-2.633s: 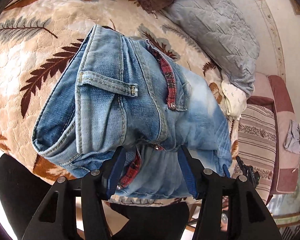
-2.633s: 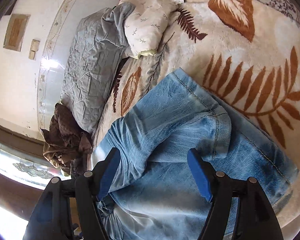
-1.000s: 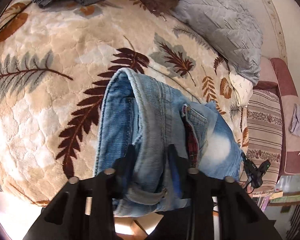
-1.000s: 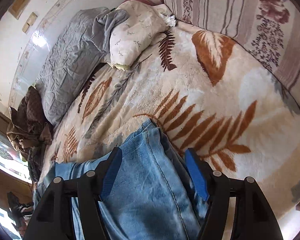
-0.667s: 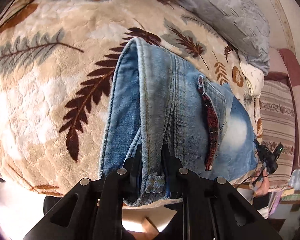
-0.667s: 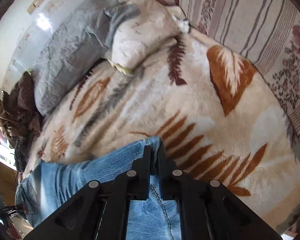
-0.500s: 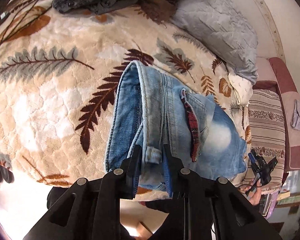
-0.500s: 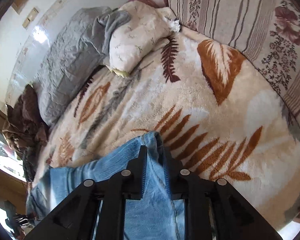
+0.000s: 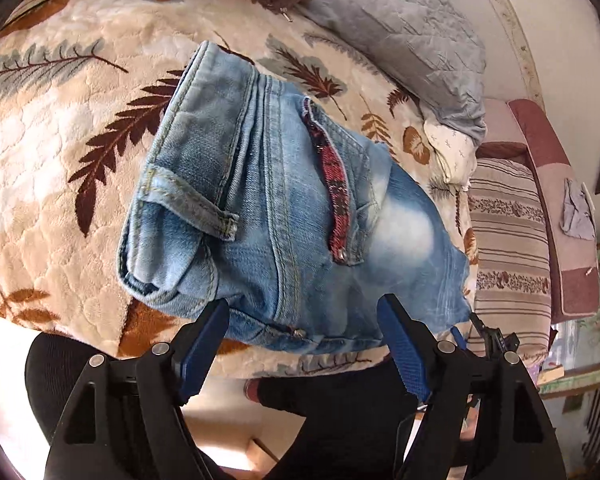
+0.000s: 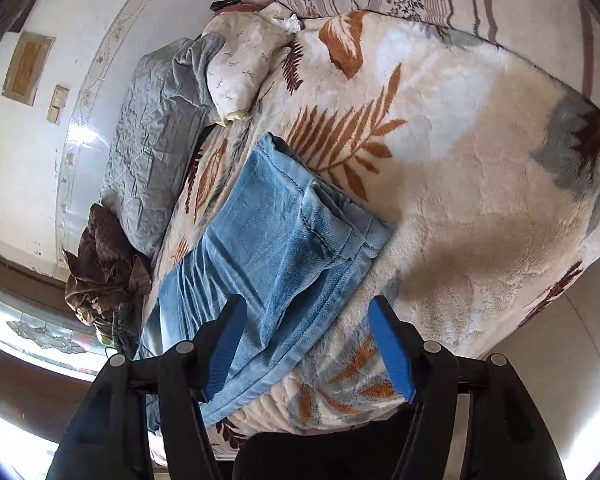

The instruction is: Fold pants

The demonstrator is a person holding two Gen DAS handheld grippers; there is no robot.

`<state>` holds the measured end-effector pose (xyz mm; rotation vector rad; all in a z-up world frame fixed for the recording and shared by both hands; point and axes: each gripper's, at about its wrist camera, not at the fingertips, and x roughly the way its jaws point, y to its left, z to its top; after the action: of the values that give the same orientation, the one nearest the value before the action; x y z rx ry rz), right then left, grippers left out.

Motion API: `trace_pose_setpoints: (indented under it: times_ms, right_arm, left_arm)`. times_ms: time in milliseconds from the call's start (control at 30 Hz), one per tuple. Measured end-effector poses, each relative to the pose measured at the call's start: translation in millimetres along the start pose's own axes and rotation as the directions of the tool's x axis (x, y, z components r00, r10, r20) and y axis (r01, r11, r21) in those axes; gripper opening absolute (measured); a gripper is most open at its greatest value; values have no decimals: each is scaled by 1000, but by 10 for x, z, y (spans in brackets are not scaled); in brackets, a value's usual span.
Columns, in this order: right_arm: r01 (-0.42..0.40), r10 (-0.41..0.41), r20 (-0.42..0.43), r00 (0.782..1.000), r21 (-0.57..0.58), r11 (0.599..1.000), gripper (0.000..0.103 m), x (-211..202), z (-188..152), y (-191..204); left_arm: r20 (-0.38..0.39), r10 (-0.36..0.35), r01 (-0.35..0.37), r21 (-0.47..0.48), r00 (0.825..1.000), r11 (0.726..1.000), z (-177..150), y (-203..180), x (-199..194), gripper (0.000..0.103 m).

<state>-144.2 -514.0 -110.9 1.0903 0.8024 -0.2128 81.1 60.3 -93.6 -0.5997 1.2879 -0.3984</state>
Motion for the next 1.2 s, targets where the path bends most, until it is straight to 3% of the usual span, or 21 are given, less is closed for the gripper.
trace_pose_setpoints:
  times_ms: [33, 67, 100, 133, 200, 233, 300, 367, 500, 567, 633, 700, 767, 800, 833, 867, 933, 967, 1067, 1200]
  right_arm:
    - [5, -5, -1, 1000, 0, 1000, 66, 61, 9, -7]
    - [44, -44, 0, 999, -1, 999, 66, 130, 21, -5]
    - [45, -45, 6, 999, 6, 999, 65, 183, 30, -6]
    - [32, -32, 17, 999, 0, 999, 52, 203, 55, 9]
    - [-22, 23, 26, 999, -29, 999, 7, 141, 184, 109]
    - [-65, 69, 65, 996, -55, 996, 6, 0, 236, 194]
    - [-62, 86, 132, 988, -177, 982, 6, -277, 276, 430]
    - [-21, 54, 143, 988, -225, 974, 6, -349, 248, 466]
    - [107, -104, 28, 994, -121, 987, 6, 9, 53, -79]
    - [69, -68, 26, 997, -61, 996, 5, 7, -62, -316]
    - [59, -58, 31, 998, -34, 998, 20, -112, -60, -331]
    - [125, -120, 66, 991, -75, 989, 33, -284, -25, -248]
    - [166, -149, 131, 980, -125, 978, 34, -484, 51, -134]
    - [174, -151, 161, 975, -141, 975, 38, -560, 112, -74]
    - [169, -141, 176, 974, -155, 973, 48, -594, 187, -14]
    - [159, -129, 176, 976, -167, 973, 54, -582, 274, 45]
    - [137, -105, 165, 981, -195, 971, 61, -462, 436, 164]
    - [123, -93, 145, 985, -212, 969, 61, -360, 504, 222]
    - [101, -87, 77, 993, -210, 972, 61, 53, 682, 325]
    - [149, -144, 39, 989, -249, 957, 59, 524, 781, 430]
  left_arm:
    - [-22, 9, -10, -32, 1000, 999, 37, 40, 125, 56]
    - [-59, -4, 1, -48, 998, 999, 36, 73, 205, 26]
    - [-93, -13, 8, -56, 996, 998, 35, 87, 290, 17]
    - [-87, -6, 0, -70, 996, 998, 25, 87, 302, 17]
    - [-41, -6, 4, -43, 999, 999, 4, -4, 201, 17]
    - [-25, 1, -1, -17, 1000, 1000, -25, -64, 144, 17]
    - [-12, 38, -38, 29, 999, 999, -89, -141, 122, 17]
    - [-33, 81, -80, 42, 996, 996, -157, -128, 217, 17]
    - [-98, 57, -59, -22, 994, 998, -230, 53, 329, 17]
    - [-103, 30, -32, -17, 994, 999, -236, 61, 217, 18]
    - [-101, 20, -15, 48, 995, 999, -246, -17, 83, 18]
    - [-101, -7, 23, 153, 995, 988, -297, -141, -133, 16]
    - [-62, -20, 34, 245, 998, 969, -315, -242, -436, 17]
    - [-25, -16, 22, 271, 1000, 962, -275, -272, -582, 20]
    - [15, -4, 0, 280, 1000, 960, -219, -280, -724, 30]
    - [58, 16, -31, 280, 998, 960, -125, -289, -799, 46]
    - [115, 82, -108, 248, 990, 963, 128, -245, -832, 59]
    - [113, 112, -134, 211, 987, 968, 280, -220, -766, 59]
    - [22, 97, -98, 93, 995, 991, 618, -22, -564, 59]
    - [-42, 85, -82, 66, 996, 994, 822, -46, -290, 56]
